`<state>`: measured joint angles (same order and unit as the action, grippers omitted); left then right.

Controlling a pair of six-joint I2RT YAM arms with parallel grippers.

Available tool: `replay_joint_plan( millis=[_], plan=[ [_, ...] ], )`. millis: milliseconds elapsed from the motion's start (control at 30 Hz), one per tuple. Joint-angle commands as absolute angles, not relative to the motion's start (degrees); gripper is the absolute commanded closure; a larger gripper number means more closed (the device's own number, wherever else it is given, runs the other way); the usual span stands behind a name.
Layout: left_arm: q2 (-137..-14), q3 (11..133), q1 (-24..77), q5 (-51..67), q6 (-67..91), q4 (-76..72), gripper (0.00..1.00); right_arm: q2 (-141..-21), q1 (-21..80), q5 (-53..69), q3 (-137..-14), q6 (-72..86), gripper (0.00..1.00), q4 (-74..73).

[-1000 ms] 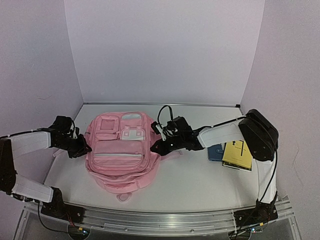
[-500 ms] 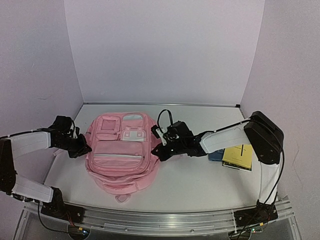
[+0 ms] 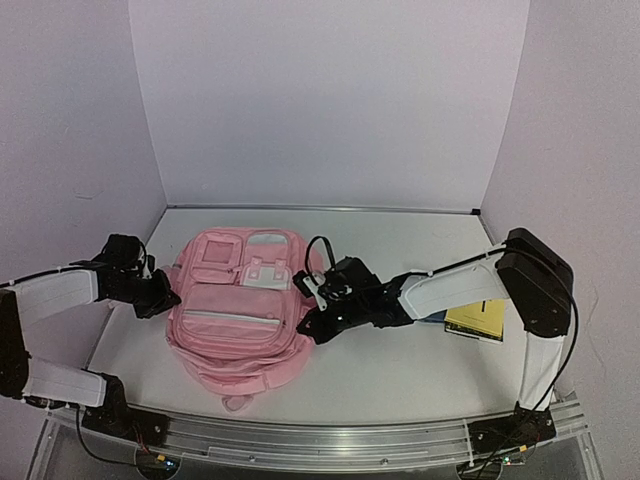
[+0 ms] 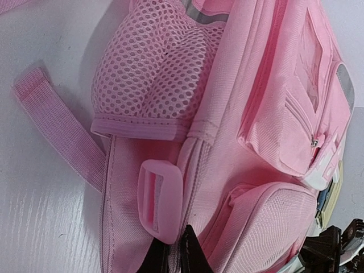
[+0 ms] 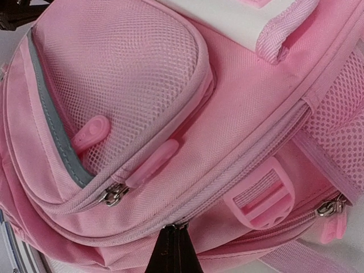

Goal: Pack the student bag
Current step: Unzip the student bag at the center of the board.

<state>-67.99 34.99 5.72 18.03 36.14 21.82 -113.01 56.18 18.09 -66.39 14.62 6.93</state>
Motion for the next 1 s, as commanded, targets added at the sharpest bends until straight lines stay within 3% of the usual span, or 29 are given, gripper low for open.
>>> replay_joint_plan(
  millis=[0, 633, 967],
  plan=[
    [-65.8, 34.6, 5.3, 14.7, 38.9, 19.0, 1.00, -109.1, 58.1, 26.1, -65.8, 19.5, 1.00, 3.5],
    [-64.2, 34.4, 5.3, 12.4, 41.5, 18.3, 1.00, -111.3, 66.5, 33.6, -72.2, 29.1, 1.00, 3.2],
    [-62.6, 34.1, 5.3, 11.8, 42.8, 18.2, 1.00, -113.2, 70.6, 29.0, -75.4, 33.7, 1.00, 8.6]
  ],
)
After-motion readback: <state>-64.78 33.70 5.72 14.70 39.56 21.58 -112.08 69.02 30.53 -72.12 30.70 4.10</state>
